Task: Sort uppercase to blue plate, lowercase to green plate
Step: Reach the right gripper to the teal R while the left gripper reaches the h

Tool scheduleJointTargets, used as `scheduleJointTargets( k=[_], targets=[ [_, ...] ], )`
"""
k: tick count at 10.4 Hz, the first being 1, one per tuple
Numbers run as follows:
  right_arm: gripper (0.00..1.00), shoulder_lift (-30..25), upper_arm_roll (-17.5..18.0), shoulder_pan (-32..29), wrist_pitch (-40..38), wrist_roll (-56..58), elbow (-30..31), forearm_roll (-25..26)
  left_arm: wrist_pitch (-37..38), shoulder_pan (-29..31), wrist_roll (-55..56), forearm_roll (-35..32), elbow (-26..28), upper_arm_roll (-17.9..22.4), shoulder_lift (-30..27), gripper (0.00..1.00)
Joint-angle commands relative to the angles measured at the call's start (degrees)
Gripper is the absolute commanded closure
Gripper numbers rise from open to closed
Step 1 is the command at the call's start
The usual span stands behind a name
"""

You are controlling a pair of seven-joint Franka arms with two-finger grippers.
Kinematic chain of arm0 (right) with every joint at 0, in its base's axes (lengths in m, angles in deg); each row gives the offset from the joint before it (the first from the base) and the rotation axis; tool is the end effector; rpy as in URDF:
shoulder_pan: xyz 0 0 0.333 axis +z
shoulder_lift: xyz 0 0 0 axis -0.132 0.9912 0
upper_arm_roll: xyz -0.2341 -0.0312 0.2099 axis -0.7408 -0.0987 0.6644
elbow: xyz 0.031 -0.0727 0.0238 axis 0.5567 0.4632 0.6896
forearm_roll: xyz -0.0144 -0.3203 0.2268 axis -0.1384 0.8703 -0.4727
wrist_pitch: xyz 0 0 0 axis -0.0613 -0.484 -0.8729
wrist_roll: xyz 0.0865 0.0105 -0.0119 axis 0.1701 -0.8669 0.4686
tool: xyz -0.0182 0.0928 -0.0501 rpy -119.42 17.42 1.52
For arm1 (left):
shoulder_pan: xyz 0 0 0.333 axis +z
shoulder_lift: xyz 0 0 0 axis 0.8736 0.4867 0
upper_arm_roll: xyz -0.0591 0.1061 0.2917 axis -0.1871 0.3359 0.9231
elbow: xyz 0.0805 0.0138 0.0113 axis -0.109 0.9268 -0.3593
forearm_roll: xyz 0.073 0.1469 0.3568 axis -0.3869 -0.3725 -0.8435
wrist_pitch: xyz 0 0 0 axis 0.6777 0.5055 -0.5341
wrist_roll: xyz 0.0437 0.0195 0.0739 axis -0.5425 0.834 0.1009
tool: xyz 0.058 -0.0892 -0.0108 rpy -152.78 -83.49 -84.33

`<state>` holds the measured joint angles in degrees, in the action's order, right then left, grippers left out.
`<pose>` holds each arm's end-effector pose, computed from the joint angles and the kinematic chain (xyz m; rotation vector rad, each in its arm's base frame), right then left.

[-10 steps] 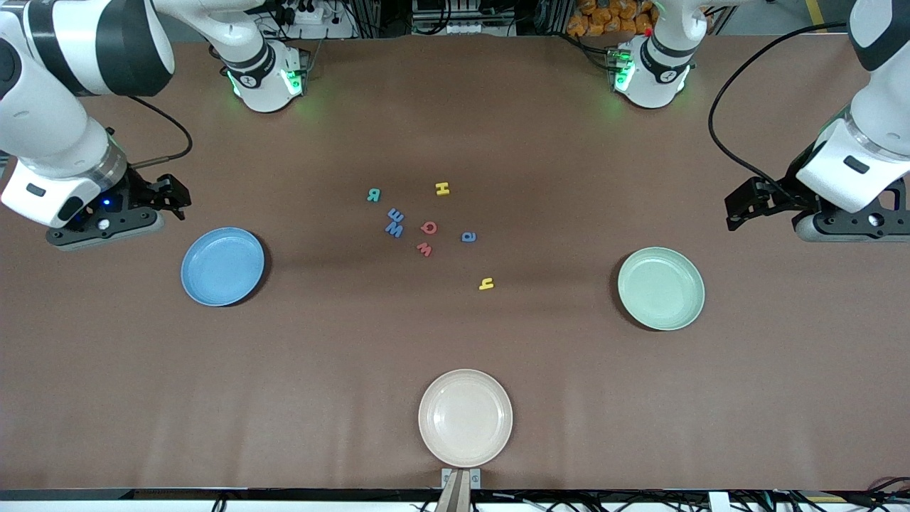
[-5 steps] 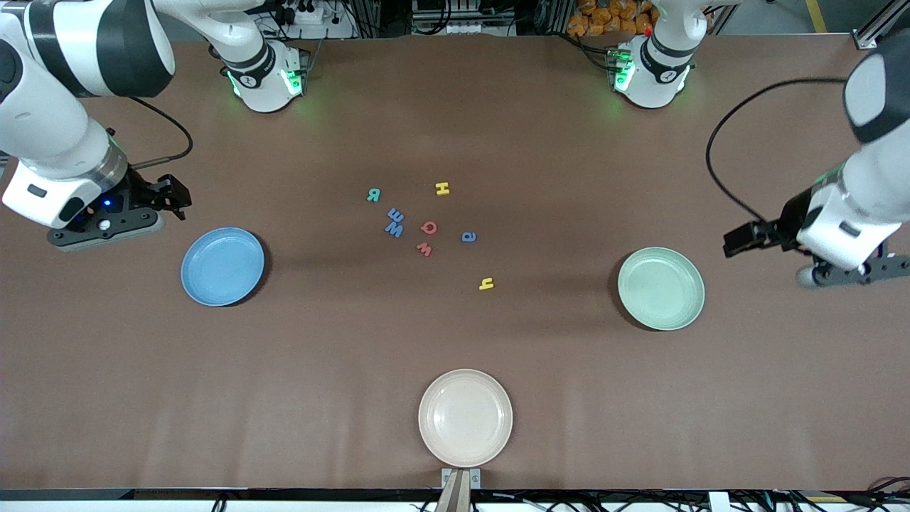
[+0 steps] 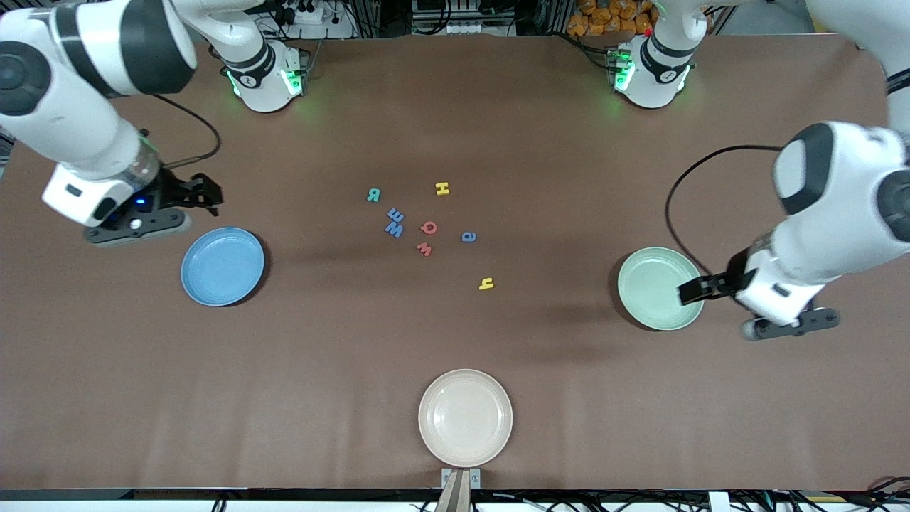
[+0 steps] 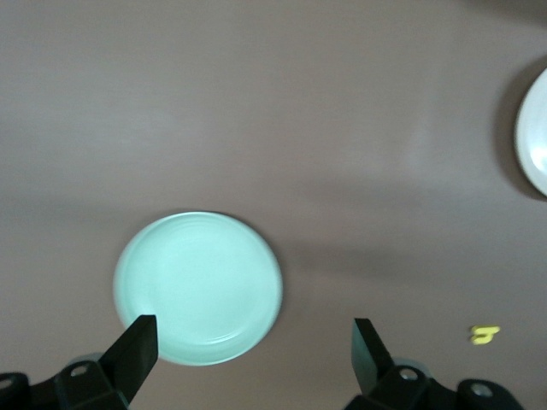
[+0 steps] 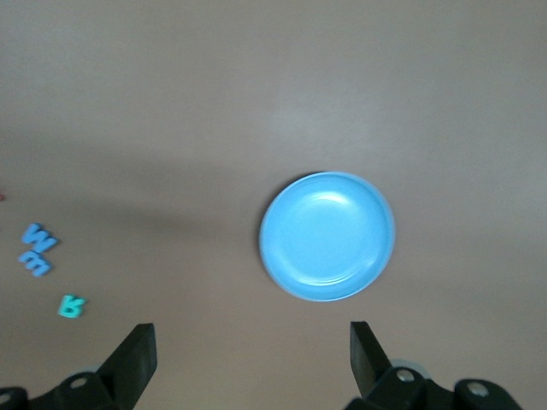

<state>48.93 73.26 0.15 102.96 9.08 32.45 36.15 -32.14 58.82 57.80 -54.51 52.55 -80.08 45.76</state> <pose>0.5430 0.1234 0.5103 3.0180 0.3453 -0.1016 0.6672 -0.1346 0.4414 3.0525 0.2715 0.0296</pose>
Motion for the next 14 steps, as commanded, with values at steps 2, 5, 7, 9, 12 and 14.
scheduleJointTargets(
  k=[2,5,7,9,12,14],
  targets=[
    [0.00,-1.00,6.34,3.68,6.24,-16.93,8.19,-1.45,-1.25,-6.98,14.89,-2.74,-1.67,0.21,2.96,0.00],
    [0.00,-0.48,11.79,4.92,21.61,-29.43,19.79,-1.80,-1.95,-9.61,20.86,-3.27,-1.67,0.38,5.67,0.00],
    [0.00,0.57,13.30,5.70,29.98,-33.94,26.05,-5.64,-4.84,-10.33,23.44,-7.56,-1.58,0.30,8.13,0.00],
    [0.00,2.85,13.22,6.67,32.72,-34.12,28.96,-10.75,-6.52,-9.29,22.40,-9.85,-1.58,0.47,9.28,0.00],
    [0.01,5.93,13.22,9.39,40.01,-34.12,34.14,-10.86,-7.14,-9.37,19.93,-12.32,-1.49,0.47,11.47,0.00],
    [0.06,7.69,13.22,10.62,40.73,-34.92,34.42,-10.86,-8.63,-9.28,19.93,-12.06,-1.49,0.47,12.97,0.00]
  ],
)
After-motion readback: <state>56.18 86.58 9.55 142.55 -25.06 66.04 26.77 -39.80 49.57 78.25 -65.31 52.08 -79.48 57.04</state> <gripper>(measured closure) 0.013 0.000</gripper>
